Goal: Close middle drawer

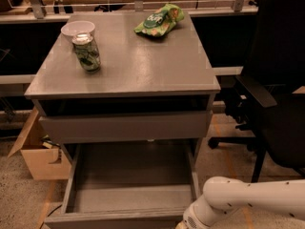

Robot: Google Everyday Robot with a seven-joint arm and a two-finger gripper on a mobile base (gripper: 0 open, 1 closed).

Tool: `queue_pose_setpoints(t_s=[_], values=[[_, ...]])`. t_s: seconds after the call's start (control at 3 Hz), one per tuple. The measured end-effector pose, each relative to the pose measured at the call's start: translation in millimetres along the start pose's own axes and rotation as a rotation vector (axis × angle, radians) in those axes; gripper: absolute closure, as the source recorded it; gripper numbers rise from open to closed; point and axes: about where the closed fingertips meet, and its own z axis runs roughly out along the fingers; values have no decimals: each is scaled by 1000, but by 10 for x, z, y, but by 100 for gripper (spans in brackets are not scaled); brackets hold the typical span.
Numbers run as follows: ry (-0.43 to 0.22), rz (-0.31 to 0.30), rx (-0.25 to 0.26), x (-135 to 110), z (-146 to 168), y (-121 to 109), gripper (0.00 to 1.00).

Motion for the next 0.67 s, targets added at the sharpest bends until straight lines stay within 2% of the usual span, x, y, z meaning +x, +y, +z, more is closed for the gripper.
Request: queue_pose_setpoints(t_s=[0.67], values=[[-147,-27,72,-322,163,-208,100]])
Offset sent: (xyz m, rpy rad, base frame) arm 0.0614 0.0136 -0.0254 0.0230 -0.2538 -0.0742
